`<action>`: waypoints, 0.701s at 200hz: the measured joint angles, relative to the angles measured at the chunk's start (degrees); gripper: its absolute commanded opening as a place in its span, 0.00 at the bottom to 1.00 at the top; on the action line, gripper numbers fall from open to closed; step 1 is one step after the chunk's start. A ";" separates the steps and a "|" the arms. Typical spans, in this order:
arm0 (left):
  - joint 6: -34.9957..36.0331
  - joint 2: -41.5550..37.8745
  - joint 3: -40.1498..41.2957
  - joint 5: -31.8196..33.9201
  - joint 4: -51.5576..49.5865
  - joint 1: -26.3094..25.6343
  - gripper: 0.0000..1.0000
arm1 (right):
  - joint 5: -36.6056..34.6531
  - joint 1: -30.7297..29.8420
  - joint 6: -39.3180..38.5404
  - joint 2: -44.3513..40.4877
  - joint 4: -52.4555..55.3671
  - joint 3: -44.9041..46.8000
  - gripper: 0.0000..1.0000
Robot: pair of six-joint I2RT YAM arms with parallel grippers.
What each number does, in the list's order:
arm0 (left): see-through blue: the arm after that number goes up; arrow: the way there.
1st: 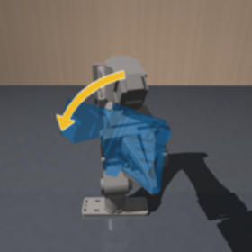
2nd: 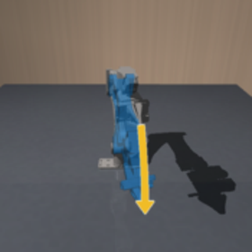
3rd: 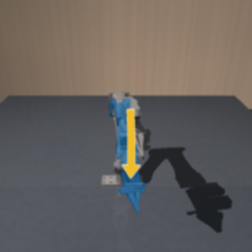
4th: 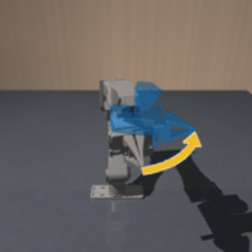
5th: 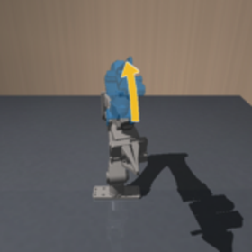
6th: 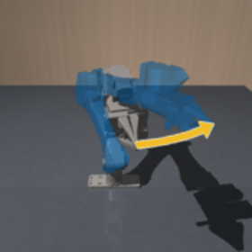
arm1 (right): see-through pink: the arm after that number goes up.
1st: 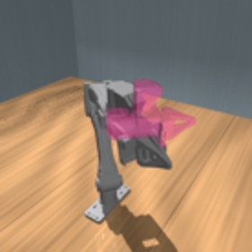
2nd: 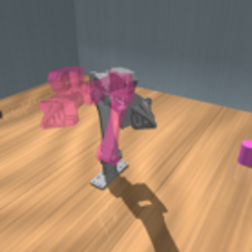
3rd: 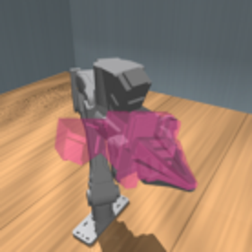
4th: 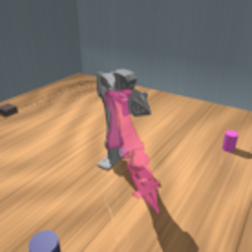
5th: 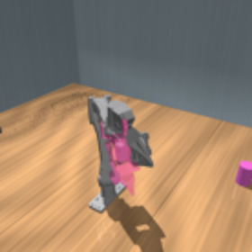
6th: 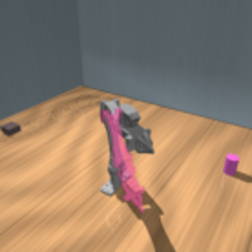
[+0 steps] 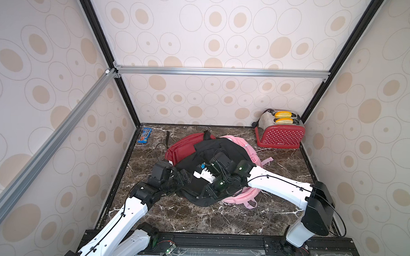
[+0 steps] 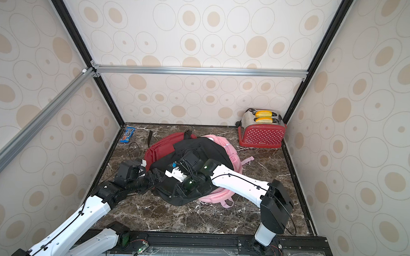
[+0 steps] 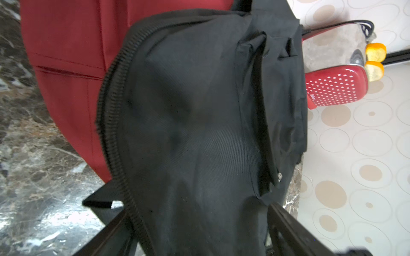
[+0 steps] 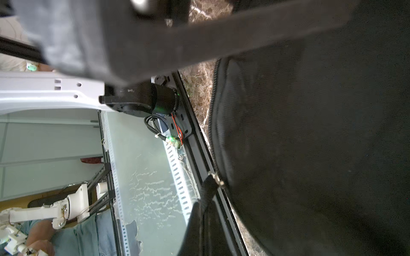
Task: Zip up the backpack
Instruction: Zip the zipper on the backpack.
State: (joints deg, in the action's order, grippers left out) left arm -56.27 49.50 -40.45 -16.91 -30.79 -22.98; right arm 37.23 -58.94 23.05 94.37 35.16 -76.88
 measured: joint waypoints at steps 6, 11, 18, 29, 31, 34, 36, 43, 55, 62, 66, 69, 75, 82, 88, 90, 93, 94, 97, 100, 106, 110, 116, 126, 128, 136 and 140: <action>0.00 -0.04 -0.39 -0.44 -0.52 0.00 0.90 | 0.00 0.70 0.22 -0.22 -0.55 0.42 0.00; 0.00 -0.11 -0.57 -0.81 -0.90 0.00 0.90 | 0.02 1.18 0.48 -0.35 -0.79 0.66 0.00; 0.00 -0.22 -0.74 -1.18 -1.53 0.00 0.90 | 0.04 1.75 0.61 -0.50 -1.14 0.92 0.00; 0.00 -0.46 -0.76 -1.77 -2.32 0.00 0.90 | 0.15 2.54 0.79 -0.63 -1.51 1.09 0.00; 0.02 -0.46 -0.76 -1.88 -2.51 0.00 0.90 | 0.17 2.60 0.79 -0.66 -1.55 1.09 0.00; 0.00 -0.52 -0.76 -2.01 -2.80 0.00 0.90 | 0.15 2.73 0.79 -0.66 -1.70 1.09 0.00; 0.02 -0.57 -0.76 -2.10 -3.06 0.00 0.89 | 0.17 2.82 0.79 -0.66 -1.77 1.09 0.00; 0.02 -0.59 -0.76 -2.34 -3.72 0.00 0.88 | 0.17 3.02 0.83 -0.66 -1.97 1.09 0.00; 0.07 -0.57 -0.76 -2.69 -4.63 0.00 0.86 | 0.17 3.10 0.83 -0.70 -2.14 1.09 0.00; 0.11 -0.50 -0.76 -2.84 -4.81 0.00 0.84 | 0.20 3.10 0.83 -0.72 -2.16 1.09 0.00; 0.07 -0.42 -0.76 -2.93 -4.83 0.00 0.84 | 0.20 3.10 0.81 -0.72 -2.16 1.09 0.00; 0.15 -0.39 -0.76 -3.02 -4.83 0.00 0.83 | 0.22 3.08 0.81 -0.72 -2.16 1.09 0.00; 0.17 -0.22 -0.76 -3.15 -4.83 0.00 0.83 | 0.24 3.06 0.81 -0.72 -2.16 1.14 0.00; 0.20 0.13 -0.76 -3.23 -4.83 0.00 0.83 | 0.28 3.04 0.81 -0.72 -2.16 1.20 0.00; 0.17 0.50 -0.76 -3.30 -4.70 0.00 0.83 | 0.33 3.06 0.81 -0.72 -2.19 1.27 0.00; 0.17 0.66 -0.76 -3.34 -4.61 0.00 0.82 | 0.33 3.08 0.81 -0.72 -2.19 1.29 0.00; 0.20 0.87 -0.76 -3.37 -4.50 0.00 0.82 | 0.35 3.08 0.81 -0.74 -2.21 1.33 0.00; 0.20 0.94 -0.76 -3.39 -4.48 0.00 0.82 | 0.35 3.08 0.81 -0.74 -2.21 1.36 0.00; 0.20 1.18 -0.76 -3.41 -4.35 0.00 0.81 | 0.37 3.08 0.81 -0.74 -2.21 1.42 0.00; 0.20 1.46 -0.74 -3.45 -4.20 0.00 0.81 | 0.37 3.08 0.83 -0.79 -2.19 1.44 0.00; 0.20 1.99 -0.74 -3.56 -3.91 0.00 0.80 | 0.39 3.08 0.83 -0.81 -2.16 1.46 0.00; 0.20 2.32 -0.72 -3.61 -3.67 0.00 0.80 | 0.42 3.08 0.83 -0.83 -2.16 1.49 0.00; 0.20 2.78 -0.70 -3.65 -3.32 0.00 0.78 | 0.42 3.08 0.83 -0.92 -2.16 1.49 0.00; 0.11 3.41 -0.52 -3.67 -2.69 0.00 0.74 | 0.39 3.08 0.81 -1.22 -2.14 1.49 0.00; 0.22 3.56 -0.46 -3.72 -2.58 0.00 0.73 | 0.39 3.08 0.81 -1.27 -2.14 1.49 0.00; 0.31 3.91 -0.28 -3.69 -2.16 0.00 0.70 | 0.39 3.08 0.79 -1.60 -2.12 1.49 0.00; 0.31 4.11 -0.22 -3.63 -2.05 0.00 0.69 | 0.39 3.08 0.81 -1.75 -2.12 1.49 0.00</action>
State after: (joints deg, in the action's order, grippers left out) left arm -55.96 53.60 -40.66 -20.53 -32.84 -22.98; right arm 37.63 -55.86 23.86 92.62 33.04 -75.40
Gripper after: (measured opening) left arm 0.720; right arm 0.045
